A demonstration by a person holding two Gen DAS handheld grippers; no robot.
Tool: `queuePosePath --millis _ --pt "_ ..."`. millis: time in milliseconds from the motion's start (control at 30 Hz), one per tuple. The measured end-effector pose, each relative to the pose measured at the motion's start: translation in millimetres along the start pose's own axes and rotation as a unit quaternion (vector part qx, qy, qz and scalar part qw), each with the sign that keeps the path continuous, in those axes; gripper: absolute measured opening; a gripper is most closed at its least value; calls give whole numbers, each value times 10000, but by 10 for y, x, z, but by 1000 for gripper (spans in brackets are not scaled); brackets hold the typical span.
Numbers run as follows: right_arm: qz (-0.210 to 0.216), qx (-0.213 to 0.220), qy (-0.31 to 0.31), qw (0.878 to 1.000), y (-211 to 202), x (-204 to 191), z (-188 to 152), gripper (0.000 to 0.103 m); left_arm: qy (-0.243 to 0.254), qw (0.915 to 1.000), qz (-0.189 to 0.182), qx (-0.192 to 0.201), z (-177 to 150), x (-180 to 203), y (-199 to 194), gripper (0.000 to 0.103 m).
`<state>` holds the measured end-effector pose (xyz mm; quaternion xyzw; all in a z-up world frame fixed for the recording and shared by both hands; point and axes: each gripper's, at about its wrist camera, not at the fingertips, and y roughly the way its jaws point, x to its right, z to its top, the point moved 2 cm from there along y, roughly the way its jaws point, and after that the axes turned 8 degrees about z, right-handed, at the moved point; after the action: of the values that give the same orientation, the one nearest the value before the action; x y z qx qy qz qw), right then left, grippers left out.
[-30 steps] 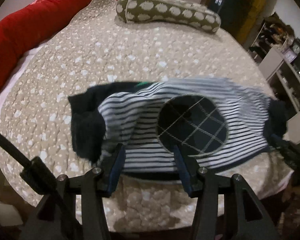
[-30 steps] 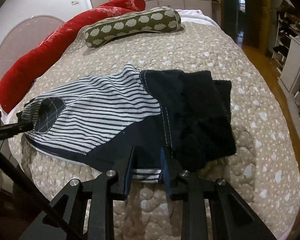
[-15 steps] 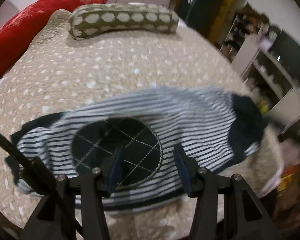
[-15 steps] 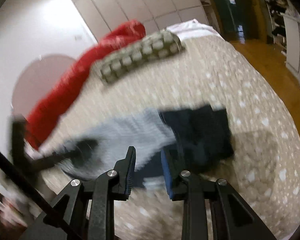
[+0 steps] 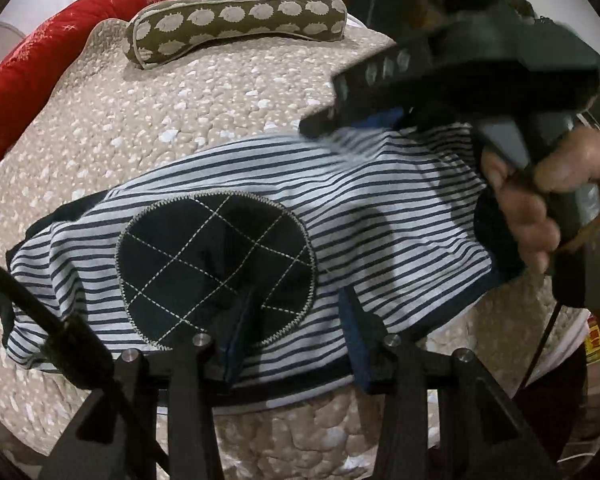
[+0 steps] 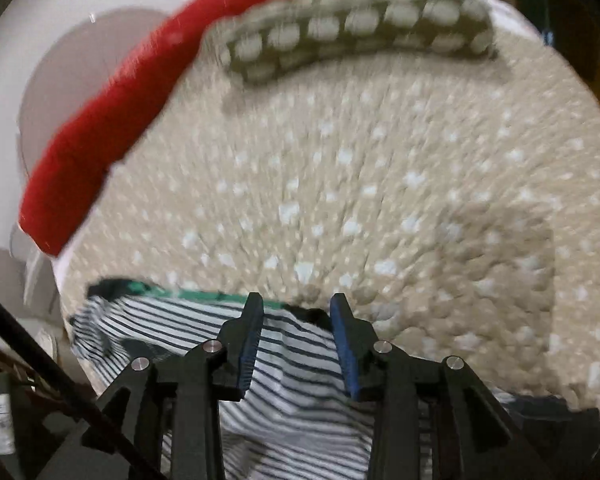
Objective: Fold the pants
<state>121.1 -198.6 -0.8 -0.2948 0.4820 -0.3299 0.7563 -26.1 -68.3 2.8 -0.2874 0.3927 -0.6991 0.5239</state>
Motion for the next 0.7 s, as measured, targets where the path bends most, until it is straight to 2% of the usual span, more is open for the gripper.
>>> queuePosePath --millis 33,67,100,267,333,400,467,533,600,700 --pt "-32 -69 -155 9999 18 -36 -44 34 -20 10000 -42 2 -1 -12 3 42" --pt "-74 -89 -267 9996 29 -48 -59 24 -32 10000 -68 2 2 -16 8 42" --pt "-69 -97 -335 9994 14 -77 -86 8 -49 9999 -100 1 5 -22 12 42" --pt "-276 382 -376 9982 -103 -162 19 6 -99 9998 -164 0 4 -24 20 43" --pt "-267 560 -221 9978 -78 -171 124 6 -101 9998 -165 1 -3 -21 19 43" --pt "-568 862 -162 9945 -90 -161 177 6 -95 9998 -160 -4 -11 -18 21 43" --pt "-482 1190 199 9915 -205 -64 192 6 -65 9999 -156 -14 -18 -18 9 43" --pt "-318 1388 399 9890 -393 -14 142 6 -86 9997 -198 -62 -12 -55 -59 43" --pt "-427 1450 239 9882 -549 -73 66 6 -236 9988 -421 51 19 -166 -224 43" --pt "-306 1371 68 9901 -723 -165 -183 6 -616 9969 -223 437 88 -497 -482 43"
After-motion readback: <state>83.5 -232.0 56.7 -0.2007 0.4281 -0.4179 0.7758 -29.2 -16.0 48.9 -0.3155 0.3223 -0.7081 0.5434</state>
